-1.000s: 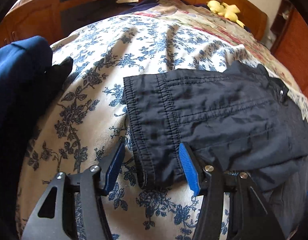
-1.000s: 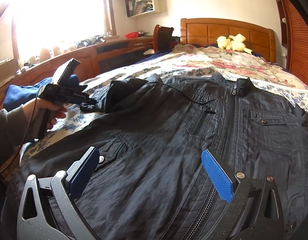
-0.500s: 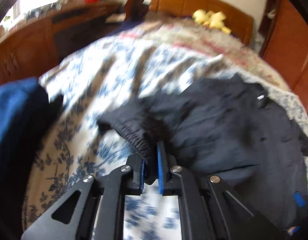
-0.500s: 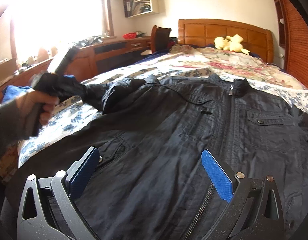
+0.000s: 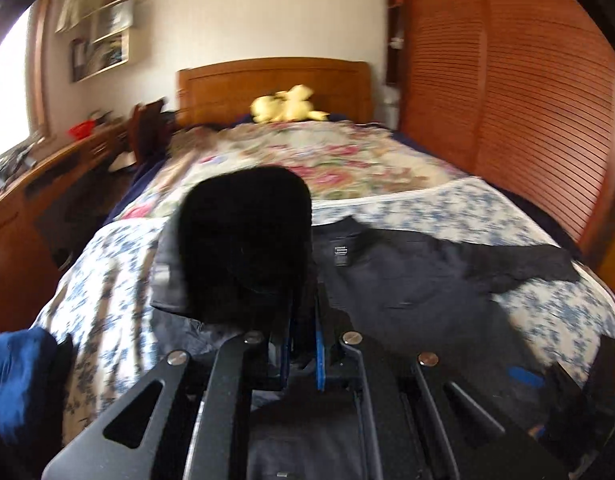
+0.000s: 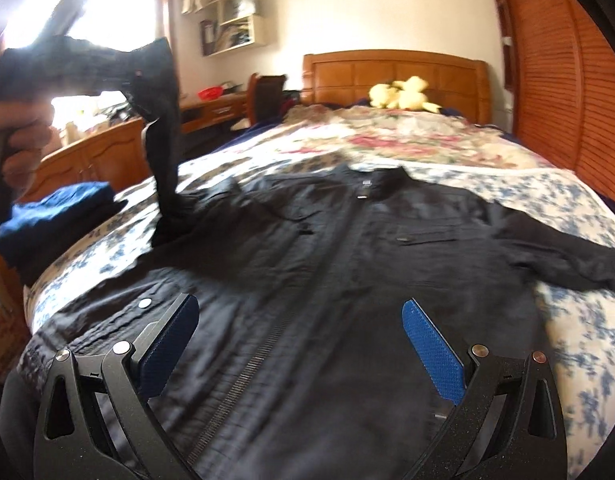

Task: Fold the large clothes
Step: 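Open the left tool to release the folded sleeve and withdraw, then grasp the folded sleeve cuff with the right tool, straighten it, release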

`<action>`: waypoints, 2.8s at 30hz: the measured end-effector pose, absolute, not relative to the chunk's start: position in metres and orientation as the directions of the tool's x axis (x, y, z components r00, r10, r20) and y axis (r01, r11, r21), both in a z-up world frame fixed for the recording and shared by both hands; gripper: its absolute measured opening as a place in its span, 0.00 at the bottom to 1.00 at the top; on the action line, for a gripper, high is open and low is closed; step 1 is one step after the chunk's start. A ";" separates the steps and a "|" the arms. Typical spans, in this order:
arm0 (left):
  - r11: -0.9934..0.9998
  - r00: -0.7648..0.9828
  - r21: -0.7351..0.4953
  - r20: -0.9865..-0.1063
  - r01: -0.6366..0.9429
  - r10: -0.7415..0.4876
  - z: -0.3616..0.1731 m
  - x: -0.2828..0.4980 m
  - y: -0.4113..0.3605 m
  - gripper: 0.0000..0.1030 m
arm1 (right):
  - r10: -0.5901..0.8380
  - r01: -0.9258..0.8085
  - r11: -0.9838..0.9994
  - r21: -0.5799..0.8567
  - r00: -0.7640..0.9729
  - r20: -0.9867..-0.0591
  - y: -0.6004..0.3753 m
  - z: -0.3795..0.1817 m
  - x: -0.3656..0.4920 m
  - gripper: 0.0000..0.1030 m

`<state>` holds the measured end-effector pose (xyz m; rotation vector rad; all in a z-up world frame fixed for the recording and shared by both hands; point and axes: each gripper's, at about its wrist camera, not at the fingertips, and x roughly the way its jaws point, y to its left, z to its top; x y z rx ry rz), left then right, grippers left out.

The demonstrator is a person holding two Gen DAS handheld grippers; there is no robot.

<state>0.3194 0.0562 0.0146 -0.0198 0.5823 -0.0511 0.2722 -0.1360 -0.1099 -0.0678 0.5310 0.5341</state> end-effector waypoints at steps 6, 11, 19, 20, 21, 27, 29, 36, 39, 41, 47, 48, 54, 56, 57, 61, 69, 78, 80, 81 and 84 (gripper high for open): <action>0.989 0.824 -0.014 -0.551 0.148 -0.131 0.019 0.291 0.003 0.05 | 0.412 -0.434 0.898 0.074 0.770 -0.486 -0.174 -0.094 0.265 1.00; 0.982 0.811 -0.020 -0.560 0.188 -0.167 0.010 0.263 -0.015 0.07 | 0.399 -0.424 0.904 0.061 0.782 -0.478 -0.182 -0.082 0.253 1.00; 0.985 0.808 -0.014 -0.571 0.171 -0.148 -0.025 0.233 -0.001 0.33 | 0.394 -0.437 0.899 0.037 0.768 -0.505 -0.161 -0.087 0.259 1.00; 0.987 0.808 -0.012 -0.572 0.163 -0.140 -0.031 0.233 0.004 0.34 | 0.396 -0.443 0.896 0.033 0.763 -0.510 -0.156 -0.090 0.260 1.00; 0.988 0.808 -0.010 -0.574 0.154 -0.132 -0.038 0.231 0.010 0.36 | 0.398 -0.449 0.893 0.028 0.759 -0.516 -0.152 -0.093 0.261 1.00; 0.993 0.798 -0.040 -0.593 0.108 -0.111 -0.079 0.220 0.044 0.40 | 0.396 -0.475 0.880 0.008 0.722 -0.567 -0.125 -0.114 0.275 1.00; 0.994 0.797 -0.056 -0.594 0.094 -0.108 -0.089 0.217 0.054 0.42 | 0.390 -0.481 0.877 -0.002 0.712 -0.584 -0.116 -0.122 0.279 1.00; 0.994 0.812 -0.093 -0.575 0.053 -0.097 -0.109 0.201 0.083 0.45 | 0.382 -0.500 0.866 -0.005 0.668 -0.639 -0.095 -0.146 0.293 1.00; 0.993 0.811 -0.108 -0.577 0.043 -0.098 -0.110 0.197 0.091 0.46 | 0.376 -0.509 0.861 -0.005 0.643 -0.667 -0.087 -0.157 0.297 1.00; 0.995 0.818 -0.092 -0.569 0.040 -0.086 -0.108 0.193 0.093 0.46 | 0.366 -0.515 0.857 -0.015 0.629 -0.686 -0.082 -0.164 0.299 1.00; 0.995 0.825 -0.098 -0.560 0.026 -0.077 -0.106 0.185 0.103 0.46 | 0.369 -0.534 0.846 0.004 0.581 -0.726 -0.079 -0.175 0.305 0.98; 0.995 0.826 -0.098 -0.559 0.022 -0.073 -0.106 0.185 0.104 0.46 | 0.370 -0.536 0.844 0.006 0.575 -0.730 -0.079 -0.175 0.305 0.97; 0.994 0.827 -0.107 -0.558 -0.003 -0.058 -0.107 0.185 0.112 0.46 | 0.416 -0.575 0.816 0.051 0.523 -0.744 -0.078 -0.178 0.306 0.73; 0.994 0.827 -0.108 -0.560 -0.014 -0.050 -0.108 0.185 0.114 0.46 | 0.432 -0.591 0.804 0.064 0.507 -0.746 -0.077 -0.178 0.304 0.57; 0.994 0.826 -0.109 -0.562 -0.019 -0.046 -0.108 0.186 0.115 0.46 | 0.430 -0.592 0.803 0.060 0.508 -0.746 -0.076 -0.178 0.304 0.49; 0.993 0.824 -0.115 -0.566 -0.031 -0.040 -0.110 0.186 0.118 0.46 | 0.413 -0.606 0.796 0.007 0.534 -0.738 -0.073 -0.170 0.299 0.19; 0.993 0.825 -0.121 -0.562 -0.010 -0.060 -0.109 0.187 0.113 0.46 | 0.474 -0.596 0.803 -0.008 0.645 -0.599 -0.099 -0.109 0.272 0.06; 0.994 0.841 -0.109 -0.537 0.006 -0.064 -0.102 0.185 0.101 0.46 | 0.406 -0.540 0.835 -0.103 0.732 -0.547 -0.155 -0.073 0.220 0.06; 0.994 0.844 -0.112 -0.531 0.008 -0.067 -0.100 0.185 0.099 0.46 | 0.399 -0.541 0.836 -0.089 0.712 -0.578 -0.163 -0.081 0.214 0.06; 0.994 0.845 -0.113 -0.530 0.008 -0.067 -0.099 0.186 0.098 0.46 | 0.396 -0.544 0.835 -0.088 0.703 -0.591 -0.164 -0.086 0.211 0.06; 0.993 0.847 -0.116 -0.527 0.014 -0.074 -0.098 0.188 0.093 0.46 | 0.349 -0.532 0.837 -0.128 0.700 -0.623 -0.164 -0.101 0.203 0.06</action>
